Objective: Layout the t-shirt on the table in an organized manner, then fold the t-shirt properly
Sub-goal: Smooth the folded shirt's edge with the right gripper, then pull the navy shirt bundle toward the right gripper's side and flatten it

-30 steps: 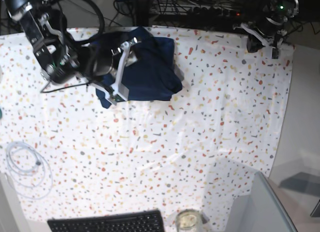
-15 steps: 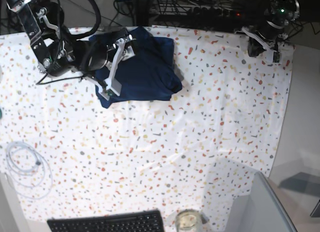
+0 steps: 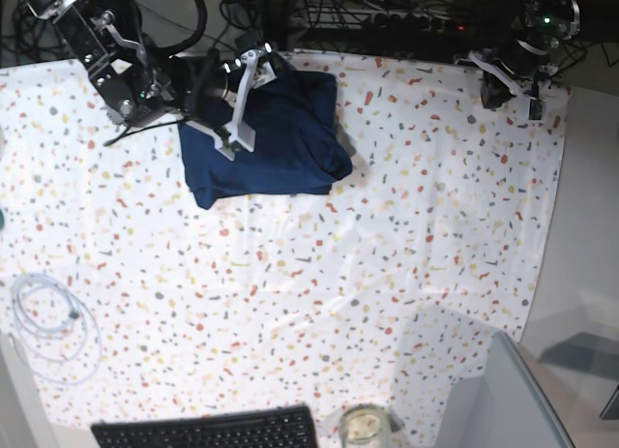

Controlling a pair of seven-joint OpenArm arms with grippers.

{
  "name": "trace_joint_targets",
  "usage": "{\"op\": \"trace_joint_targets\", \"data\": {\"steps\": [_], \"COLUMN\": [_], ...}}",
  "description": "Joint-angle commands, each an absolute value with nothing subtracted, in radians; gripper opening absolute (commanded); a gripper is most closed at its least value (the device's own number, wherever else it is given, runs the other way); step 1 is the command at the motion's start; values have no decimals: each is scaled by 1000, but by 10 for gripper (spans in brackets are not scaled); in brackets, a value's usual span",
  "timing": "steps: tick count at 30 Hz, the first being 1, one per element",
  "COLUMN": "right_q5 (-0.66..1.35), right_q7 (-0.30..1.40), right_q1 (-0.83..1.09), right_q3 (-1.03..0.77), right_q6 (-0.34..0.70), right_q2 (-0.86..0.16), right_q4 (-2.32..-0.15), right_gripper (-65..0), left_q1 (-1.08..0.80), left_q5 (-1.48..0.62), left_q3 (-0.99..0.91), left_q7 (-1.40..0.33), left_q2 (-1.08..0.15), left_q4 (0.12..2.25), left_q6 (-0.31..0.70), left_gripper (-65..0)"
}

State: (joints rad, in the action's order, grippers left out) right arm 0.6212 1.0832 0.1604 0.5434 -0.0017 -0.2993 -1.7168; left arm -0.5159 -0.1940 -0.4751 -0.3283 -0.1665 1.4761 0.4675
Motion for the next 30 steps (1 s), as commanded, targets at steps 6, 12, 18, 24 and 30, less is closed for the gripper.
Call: {"op": "trace_joint_targets", "data": {"steps": [6, 12, 18, 24, 30], "right_q5": [631, 636, 636, 633, 633], "right_q7": [1069, 1073, 1078, 1076, 1076], "right_q1": [140, 127, 47, -22, -53], "right_q3": [544, 555, 676, 803, 871], "right_q6": [1, 1, 1, -2, -4], "right_q2": [-303, -277, -237, -176, -140], "right_q4": [-1736, -1738, -1738, -1730, -1693], "right_gripper": [-471, -573, -576, -578, -575], "left_q1": [-522, -522, -519, -522, -524], "left_q5": [-203, -203, -203, -203, -203], "left_q3": [-481, -481, -481, -481, -481], "left_q7": [-309, -309, -309, -309, -309], "left_q2": [-176, -176, -176, -176, -176], "left_q4": [1489, 1489, 1489, 1489, 1489], "left_q6": [467, 467, 467, 467, 467], "left_gripper": [-650, -650, -650, -650, -650]}}
